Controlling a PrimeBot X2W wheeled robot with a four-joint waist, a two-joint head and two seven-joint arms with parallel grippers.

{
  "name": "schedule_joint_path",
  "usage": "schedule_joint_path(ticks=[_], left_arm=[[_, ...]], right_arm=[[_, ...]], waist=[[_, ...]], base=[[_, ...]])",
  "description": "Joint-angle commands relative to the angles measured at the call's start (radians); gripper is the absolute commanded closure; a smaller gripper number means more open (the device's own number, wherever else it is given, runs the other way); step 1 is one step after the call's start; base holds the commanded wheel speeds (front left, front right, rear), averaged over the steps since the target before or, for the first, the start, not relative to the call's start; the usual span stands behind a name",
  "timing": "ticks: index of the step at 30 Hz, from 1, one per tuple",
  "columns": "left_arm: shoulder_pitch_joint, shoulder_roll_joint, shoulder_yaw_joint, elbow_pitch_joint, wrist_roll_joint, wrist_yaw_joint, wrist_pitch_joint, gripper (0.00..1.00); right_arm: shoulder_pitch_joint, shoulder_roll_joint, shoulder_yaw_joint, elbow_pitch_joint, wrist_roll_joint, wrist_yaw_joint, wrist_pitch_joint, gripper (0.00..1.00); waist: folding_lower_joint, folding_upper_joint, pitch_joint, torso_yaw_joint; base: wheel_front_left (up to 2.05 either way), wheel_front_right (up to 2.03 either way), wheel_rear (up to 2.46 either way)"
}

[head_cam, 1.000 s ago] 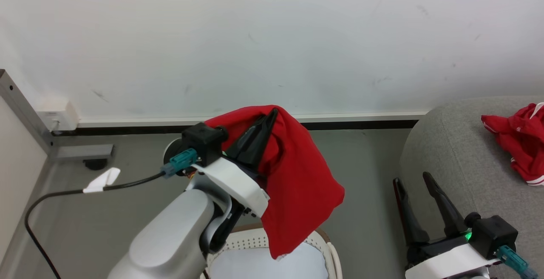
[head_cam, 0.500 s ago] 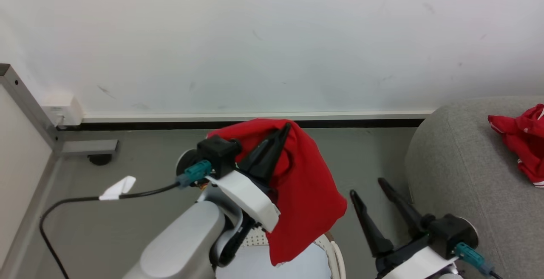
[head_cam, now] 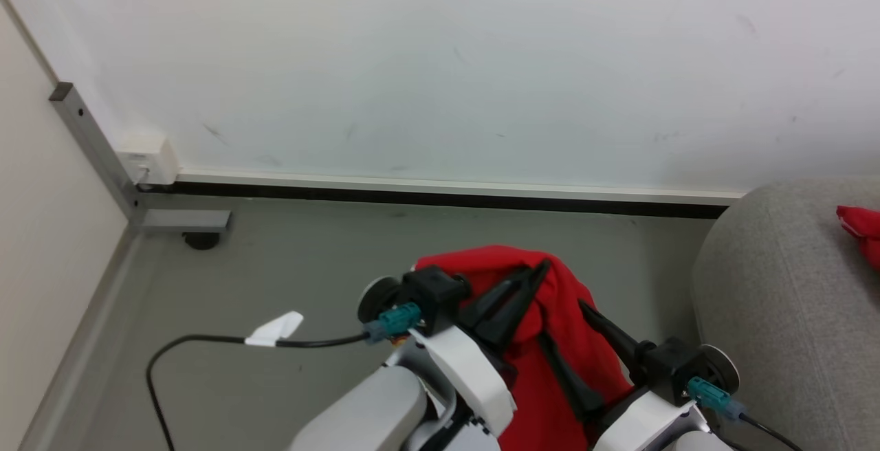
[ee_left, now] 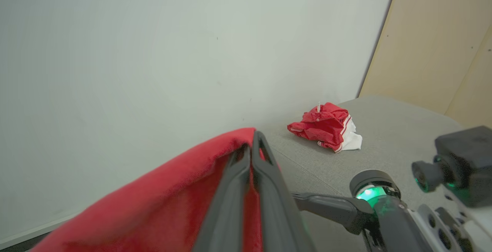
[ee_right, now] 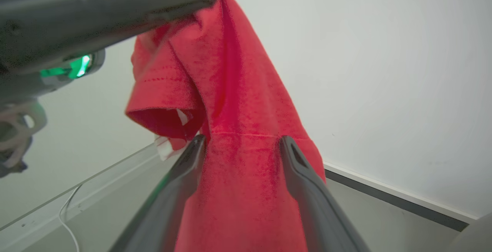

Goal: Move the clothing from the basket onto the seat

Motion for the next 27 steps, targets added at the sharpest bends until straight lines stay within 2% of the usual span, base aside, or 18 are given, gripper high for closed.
schedule_joint_path(ticks=[1, 8, 17, 18, 19, 21, 27], left_arm=[[0.015, -0.008, -0.011, -0.003, 0.006, -0.005, 0.003, 1.00], [0.030, -0.034, -0.069, -0.027, 0.011, -0.017, 0.009, 1.00], [0.036, -0.043, -0.106, -0.077, 0.012, -0.016, 0.024, 1.00], [0.036, -0.043, -0.108, -0.080, 0.010, -0.016, 0.026, 1.00], [0.036, -0.042, -0.109, -0.083, 0.009, -0.015, 0.027, 1.00], [0.039, -0.039, -0.109, -0.087, 0.007, -0.010, 0.028, 1.00], [0.040, -0.026, -0.104, -0.084, -0.004, -0.003, 0.029, 1.00]], right_arm=[[-0.015, 0.001, -0.001, 0.025, 0.003, -0.002, 0.001, 0.00], [-0.029, 0.003, 0.004, 0.140, 0.000, -0.002, 0.001, 0.00], [-0.043, 0.015, -0.011, 0.205, 0.011, -0.002, 0.001, 0.00], [-0.044, 0.017, -0.011, 0.211, 0.013, -0.002, 0.001, 0.26], [-0.045, 0.020, -0.012, 0.216, 0.015, -0.002, 0.001, 0.61], [-0.047, 0.022, -0.014, 0.218, 0.017, -0.002, 0.001, 1.00], [-0.044, 0.024, -0.017, 0.202, 0.025, -0.002, 0.001, 1.00]], waist=[[0.0000, -0.0001, 0.000, 0.016], [0.0000, -0.0001, -0.003, 0.060], [0.0000, -0.0001, -0.012, 0.100], [0.0000, -0.0001, -0.013, 0.103], [0.0000, -0.0001, -0.015, 0.107], [0.0000, -0.0001, -0.018, 0.113], [0.0000, -0.0001, -0.025, 0.122]], base=[[0.00, 0.00, 0.00], [0.00, 0.00, 0.00], [0.00, 0.00, 0.00], [0.00, 0.00, 0.00], [0.00, 0.00, 0.00], [0.00, 0.00, 0.00], [0.00, 0.00, 0.00]])
